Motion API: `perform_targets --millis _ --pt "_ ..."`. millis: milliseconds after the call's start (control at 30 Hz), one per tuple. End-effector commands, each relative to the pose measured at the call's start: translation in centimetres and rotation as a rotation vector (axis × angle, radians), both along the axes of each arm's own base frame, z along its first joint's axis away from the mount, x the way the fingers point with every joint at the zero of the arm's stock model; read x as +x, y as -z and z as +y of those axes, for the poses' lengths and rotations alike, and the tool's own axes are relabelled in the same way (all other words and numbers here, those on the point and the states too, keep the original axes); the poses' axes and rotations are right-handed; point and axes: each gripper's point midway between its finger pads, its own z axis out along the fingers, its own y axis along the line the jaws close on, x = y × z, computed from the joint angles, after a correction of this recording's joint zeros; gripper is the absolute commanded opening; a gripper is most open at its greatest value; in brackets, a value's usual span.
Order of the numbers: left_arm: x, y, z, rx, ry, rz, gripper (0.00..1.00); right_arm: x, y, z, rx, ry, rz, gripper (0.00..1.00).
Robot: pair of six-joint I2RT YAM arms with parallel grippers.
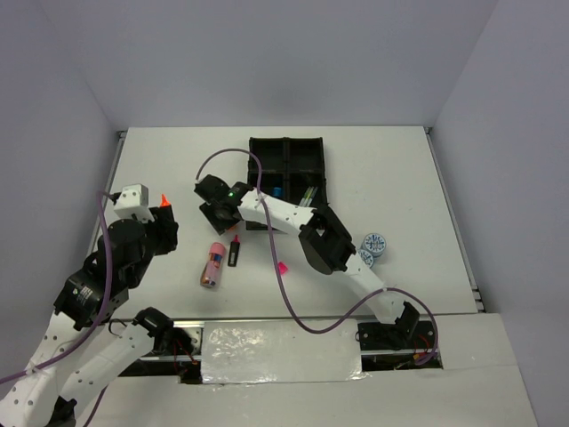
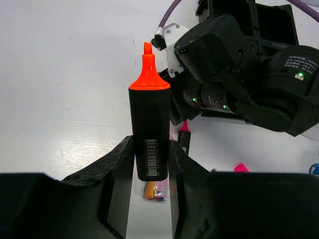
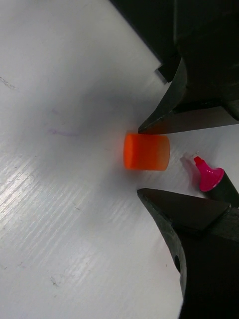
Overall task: Sort the stationery into containers
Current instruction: Close the pen cap on the pen.
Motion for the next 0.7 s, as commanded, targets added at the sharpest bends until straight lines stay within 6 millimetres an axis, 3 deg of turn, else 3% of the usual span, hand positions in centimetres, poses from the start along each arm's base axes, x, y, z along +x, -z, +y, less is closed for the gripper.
perform_targets --millis 0,233,367,433,500,600,667 --pt "0.3 -1.4 -0.2 -0.007 0.017 -0.059 0.0 -0.2 0.9 0.2 0.001 -0.026 0.01 0.55" --pt "0.3 -1.5 -0.2 -0.012 0.021 -0.065 0.0 -0.6 0.8 0.8 0.031 -0.03 0.031 0.43" --pt "0.3 -1.4 -0.3 -0.012 0.027 -0.061 0.0 -0.6 -0.1 1.1 0.053 -0.025 0.028 0.25" --pt "0.3 -1.4 -0.5 -0.01 0.037 -0.066 0.0 -0.5 -0.7 1.2 0.066 -0.022 0.019 0.24" --pt "0.2 -1.5 -0.9 -0.016 0.061 -0.069 0.0 -0.3 -2.3 1.8 0.107 -0.027 -0.001 0.2" --pt "-0.1 -2.0 -1.6 -0.029 0.114 -0.095 0.0 0.4 -6.5 2.5 0.19 -0.015 -0.06 0.2" --pt "-0.3 -2.4 -2.3 -0.045 0.157 -0.113 0.0 0.8 -11.2 2.7 0.269 -0.008 -0.115 0.2"
